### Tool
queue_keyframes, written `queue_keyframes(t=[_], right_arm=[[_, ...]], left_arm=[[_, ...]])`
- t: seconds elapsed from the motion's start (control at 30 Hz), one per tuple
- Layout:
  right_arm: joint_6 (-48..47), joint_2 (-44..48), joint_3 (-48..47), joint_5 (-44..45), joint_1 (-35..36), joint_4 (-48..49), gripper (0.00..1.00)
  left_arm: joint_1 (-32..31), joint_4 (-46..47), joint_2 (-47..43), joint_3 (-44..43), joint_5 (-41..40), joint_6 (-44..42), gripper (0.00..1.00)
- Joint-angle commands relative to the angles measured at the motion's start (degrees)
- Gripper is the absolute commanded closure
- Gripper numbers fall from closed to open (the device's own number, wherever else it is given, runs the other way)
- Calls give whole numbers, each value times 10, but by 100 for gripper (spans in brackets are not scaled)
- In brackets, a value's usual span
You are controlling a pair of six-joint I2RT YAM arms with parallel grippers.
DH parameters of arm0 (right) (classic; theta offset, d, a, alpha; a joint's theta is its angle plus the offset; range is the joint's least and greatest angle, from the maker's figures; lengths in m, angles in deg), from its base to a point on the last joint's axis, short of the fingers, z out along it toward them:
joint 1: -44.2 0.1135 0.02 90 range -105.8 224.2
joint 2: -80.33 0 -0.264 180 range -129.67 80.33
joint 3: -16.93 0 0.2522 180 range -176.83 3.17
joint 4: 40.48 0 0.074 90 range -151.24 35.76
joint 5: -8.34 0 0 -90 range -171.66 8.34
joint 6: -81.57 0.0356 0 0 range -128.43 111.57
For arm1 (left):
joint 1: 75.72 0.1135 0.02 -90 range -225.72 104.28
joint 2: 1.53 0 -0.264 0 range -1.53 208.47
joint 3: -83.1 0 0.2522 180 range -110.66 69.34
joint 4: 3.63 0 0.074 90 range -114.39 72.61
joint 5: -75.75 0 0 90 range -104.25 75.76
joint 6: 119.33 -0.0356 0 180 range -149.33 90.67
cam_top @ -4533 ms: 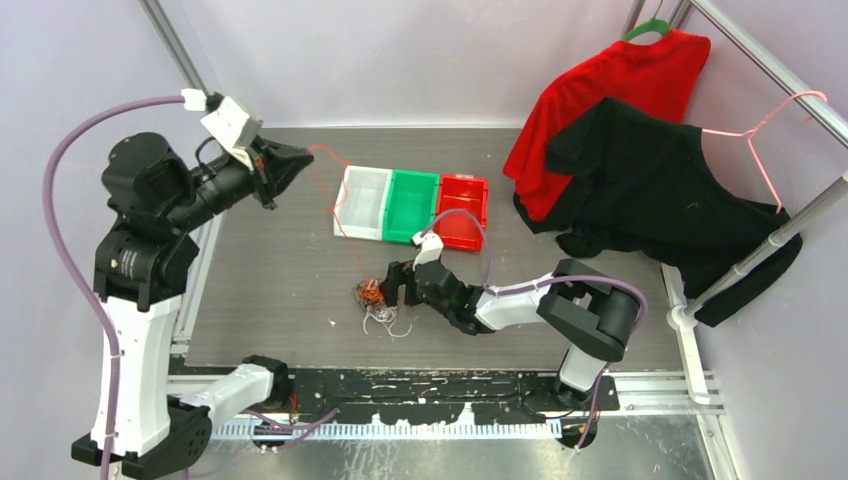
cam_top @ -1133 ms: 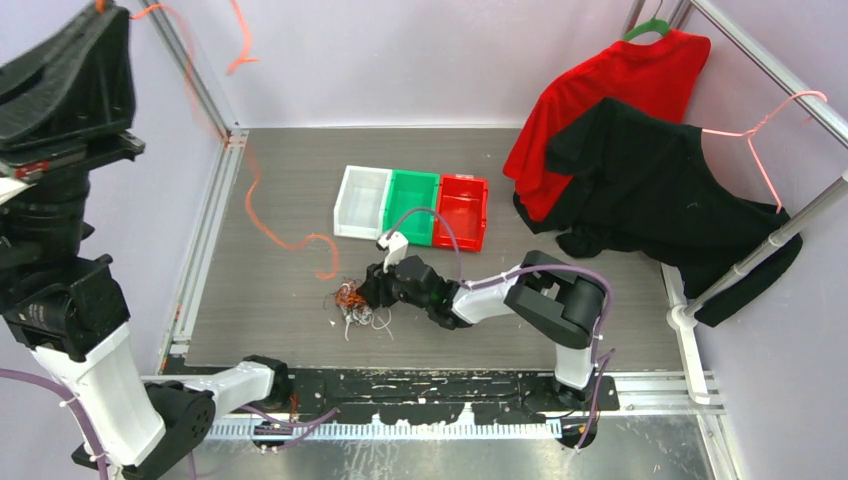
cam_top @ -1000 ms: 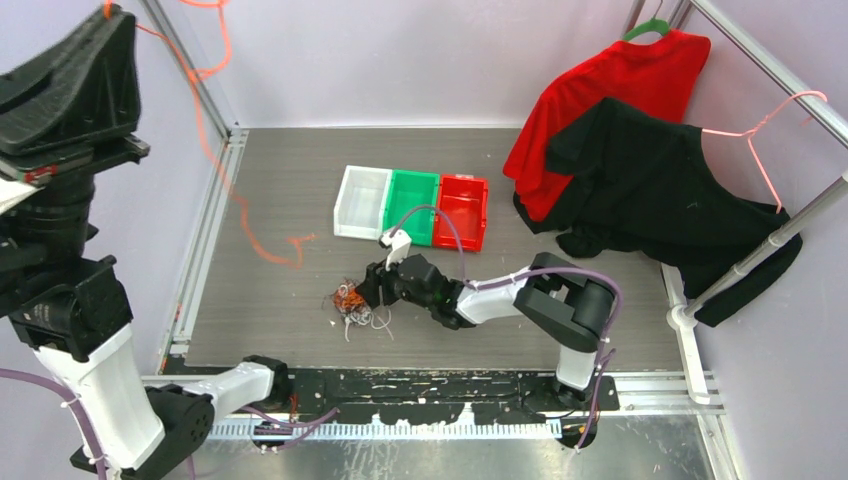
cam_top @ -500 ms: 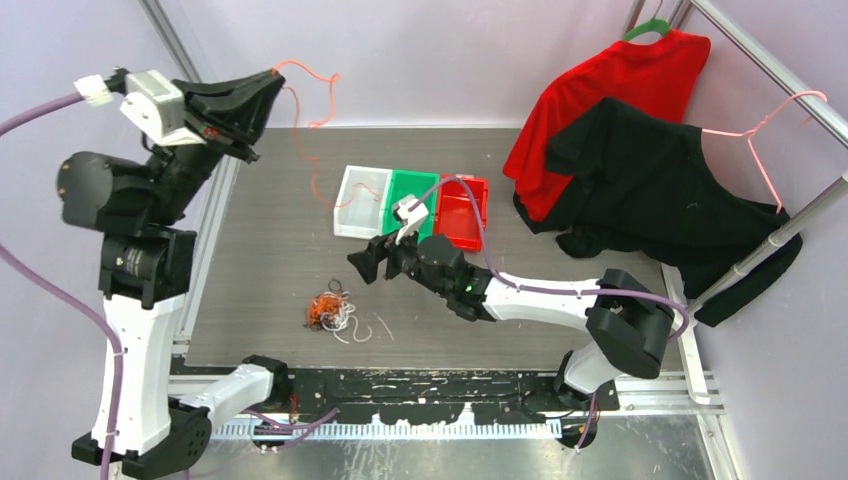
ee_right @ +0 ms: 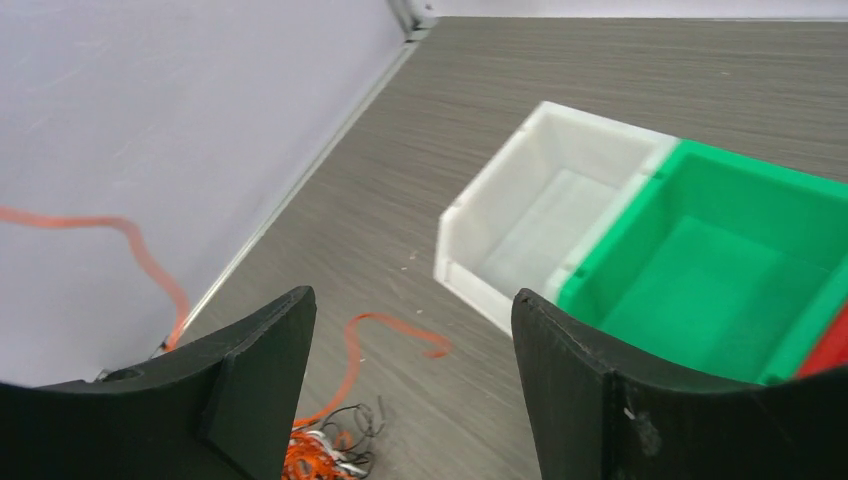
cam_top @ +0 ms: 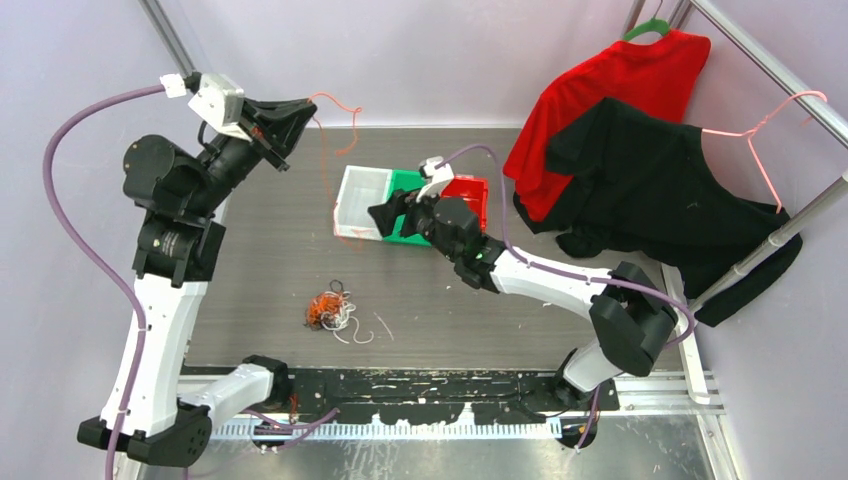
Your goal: Untangle the cables
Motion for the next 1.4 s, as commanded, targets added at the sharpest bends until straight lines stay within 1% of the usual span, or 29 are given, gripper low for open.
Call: queue_keyframes(t=[0.0,0.17,0.37,0.6,0.97,1.17,1.37], right_arm=[[26,10,12,-12,-26,9,24],[30,21,32,-12,-47,3,24],[32,36,51,9,-71,-17,24],[38,63,76,34,-93,-25,24],[43,81,100,44,-109,-32,24],[44,81,102,43,-112,-37,24],[44,86,98,46,-117,-42,24]], left_arm=[[-1,24,7,4,-5,-19,100],[-1,28,22,8,-14,-39,100],[-1,40,40,28,-31,-77,100],[-2,73,83,45,-42,-114,100],[-2,94,161,-32,-58,-131,100],[-2,98,169,-18,-62,-150,100],[-2,75,180,4,-55,-163,100]])
